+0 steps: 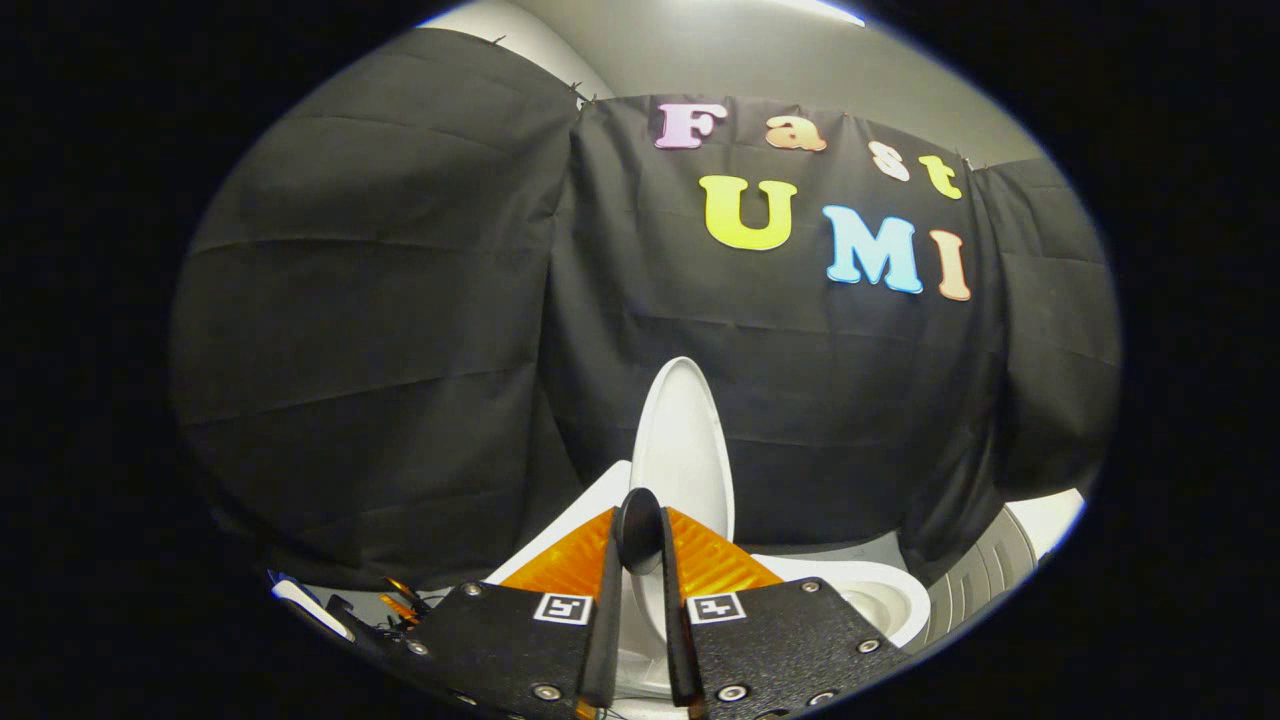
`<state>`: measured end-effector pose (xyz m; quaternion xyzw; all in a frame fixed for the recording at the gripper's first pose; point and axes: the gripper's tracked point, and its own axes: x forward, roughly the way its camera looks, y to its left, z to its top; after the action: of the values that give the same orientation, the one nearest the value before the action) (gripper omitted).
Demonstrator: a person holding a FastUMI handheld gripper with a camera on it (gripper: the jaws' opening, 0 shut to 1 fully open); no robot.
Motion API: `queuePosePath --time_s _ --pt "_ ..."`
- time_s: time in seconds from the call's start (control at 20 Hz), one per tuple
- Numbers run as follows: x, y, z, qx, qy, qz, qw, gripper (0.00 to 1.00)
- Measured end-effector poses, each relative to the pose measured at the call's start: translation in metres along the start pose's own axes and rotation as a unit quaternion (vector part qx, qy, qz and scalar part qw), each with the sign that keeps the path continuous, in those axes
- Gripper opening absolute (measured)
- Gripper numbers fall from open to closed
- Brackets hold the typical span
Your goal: Open the toilet lid.
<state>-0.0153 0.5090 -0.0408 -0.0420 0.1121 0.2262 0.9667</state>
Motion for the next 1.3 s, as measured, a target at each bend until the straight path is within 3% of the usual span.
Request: queuePosePath --time_s 0.05,0.3,0.55,0.75,1.05,1.3 --pt "-0.003 -0.005 0.003 0.006 -0.003 0.000 1.000 0.23" --pt "-0.017 -0.027 0.044 0.047 -0.058 0.033 0.997 0.94" --pt "-0.046 -0.092 0.103 0.101 -0.137 0.045 0.984 0.94" --pt "-0.069 -0.162 0.128 0.086 -0.183 0.028 0.979 0.94" --pt "-0.102 -0.270 0.119 0.057 -0.209 -0.028 0.976 0.94" --pt "-0.125 -0.353 0.078 0.047 -0.198 -0.069 0.977 0.93"
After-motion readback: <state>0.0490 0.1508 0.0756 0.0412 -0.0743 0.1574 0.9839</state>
